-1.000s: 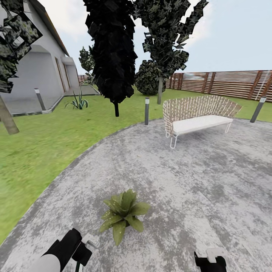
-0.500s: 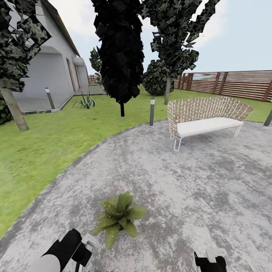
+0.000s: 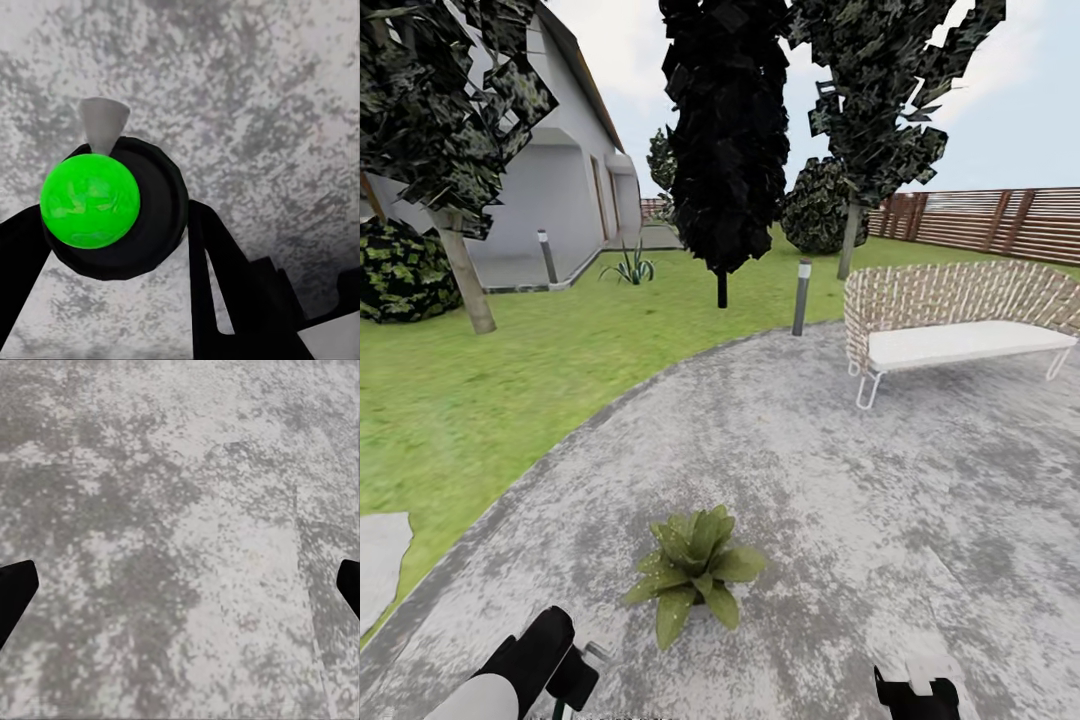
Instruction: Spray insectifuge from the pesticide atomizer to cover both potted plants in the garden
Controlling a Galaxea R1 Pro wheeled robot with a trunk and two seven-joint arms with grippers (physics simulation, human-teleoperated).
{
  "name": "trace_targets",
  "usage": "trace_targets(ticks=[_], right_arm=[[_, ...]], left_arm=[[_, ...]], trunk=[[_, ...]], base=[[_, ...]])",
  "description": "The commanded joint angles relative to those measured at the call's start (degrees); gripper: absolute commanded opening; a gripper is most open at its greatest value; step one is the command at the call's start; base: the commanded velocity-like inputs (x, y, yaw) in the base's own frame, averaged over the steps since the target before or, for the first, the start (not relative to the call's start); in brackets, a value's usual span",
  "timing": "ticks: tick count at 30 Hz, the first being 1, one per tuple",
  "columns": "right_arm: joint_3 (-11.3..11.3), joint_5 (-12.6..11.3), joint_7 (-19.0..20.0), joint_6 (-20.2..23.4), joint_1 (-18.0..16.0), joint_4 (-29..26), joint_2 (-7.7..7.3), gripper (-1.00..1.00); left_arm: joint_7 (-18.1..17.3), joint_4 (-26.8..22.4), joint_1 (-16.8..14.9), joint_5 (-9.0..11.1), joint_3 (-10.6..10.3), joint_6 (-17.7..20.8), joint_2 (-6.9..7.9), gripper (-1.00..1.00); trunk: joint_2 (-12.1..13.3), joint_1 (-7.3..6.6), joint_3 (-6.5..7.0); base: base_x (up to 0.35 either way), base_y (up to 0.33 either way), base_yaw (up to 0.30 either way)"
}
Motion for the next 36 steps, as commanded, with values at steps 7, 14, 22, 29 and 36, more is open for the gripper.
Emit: trace_targets(ticks=[7, 14, 22, 29, 36], right_arm=[[-0.4, 0.6, -0.2, -0.2, -0.1, 0.1, -0.19, 1.00], [-0.4, 0.6, -0.2, -0.2, -0.1, 0.2, -0.29, 1.00], [-0.2, 0.9, 0.0, -0.2, -0.1, -0.1, 0.34, 1.00], [-0.1, 1.0, 0.1, -0.2, -0.1, -0.5, 0.52, 1.00], [-0.1, 1.0, 0.1, -0.2, -0.1, -0.4, 0.35, 1.00]], left_arm=[[2.9, -0.1, 0.0, -2.1, 0.7, 0.2, -0.33, -1.00], [2.7, -0.9, -1.3, -2.1, 0.5, 2.4, -0.84, -1.00], [-10.0, -0.9, -7.8, -5.9, -3.5, 4.9, -0.95, -1.00], [-14.3, -1.0, -8.6, -9.1, -7.0, 11.2, -0.97, -1.00], [-14.5, -0.6, -8.4, -9.3, -7.9, 11.8, -1.06, -1.00]], trunk=[[0.0, -0.01, -0.05], [0.0, -0.01, -0.05], [0.0, -0.01, -0.05], [0.0, -0.01, -0.05], [0.0, -0.01, -0.05]], base=[[0.000, 0.000, 0.076], [0.000, 0.000, 0.002], [0.000, 0.000, 0.000], [0.000, 0.000, 0.000], [0.000, 0.000, 0.000]])
